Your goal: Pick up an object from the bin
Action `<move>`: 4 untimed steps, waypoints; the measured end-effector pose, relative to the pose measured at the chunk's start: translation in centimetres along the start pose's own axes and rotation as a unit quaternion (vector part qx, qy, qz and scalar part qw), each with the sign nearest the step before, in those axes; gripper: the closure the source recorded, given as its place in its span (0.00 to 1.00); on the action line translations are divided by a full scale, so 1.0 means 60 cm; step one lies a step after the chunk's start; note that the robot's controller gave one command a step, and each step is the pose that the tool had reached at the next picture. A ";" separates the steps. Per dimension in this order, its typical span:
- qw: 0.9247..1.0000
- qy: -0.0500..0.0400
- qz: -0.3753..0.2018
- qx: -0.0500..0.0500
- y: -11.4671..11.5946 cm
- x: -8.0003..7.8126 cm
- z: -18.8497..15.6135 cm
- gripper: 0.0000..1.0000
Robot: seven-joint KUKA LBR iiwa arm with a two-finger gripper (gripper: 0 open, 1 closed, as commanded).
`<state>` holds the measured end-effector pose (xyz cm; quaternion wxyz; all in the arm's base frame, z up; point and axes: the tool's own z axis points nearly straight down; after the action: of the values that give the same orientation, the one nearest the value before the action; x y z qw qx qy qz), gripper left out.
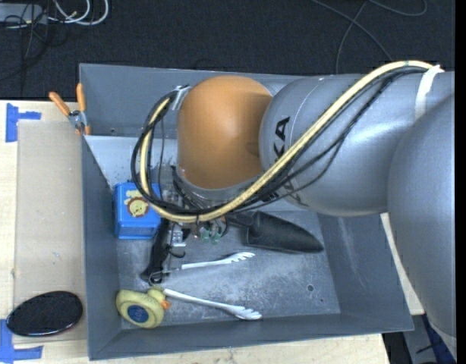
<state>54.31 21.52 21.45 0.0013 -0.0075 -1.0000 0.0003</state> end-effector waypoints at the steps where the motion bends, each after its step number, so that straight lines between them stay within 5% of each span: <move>1: 1.000 0.000 0.000 0.000 0.000 0.000 0.000 0.00; 2: 1.000 -0.001 0.004 -0.001 -0.005 -0.003 0.009 0.00; 3: 0.996 0.000 -0.086 0.000 -0.020 0.015 0.069 0.00; 4: 0.996 0.000 -0.086 0.000 -0.078 0.011 0.083 0.00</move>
Offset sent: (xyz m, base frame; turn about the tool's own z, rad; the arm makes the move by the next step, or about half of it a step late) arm 0.0081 -0.0203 -0.0279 0.0320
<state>53.55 16.82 16.49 0.0014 0.0788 -0.9969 0.0000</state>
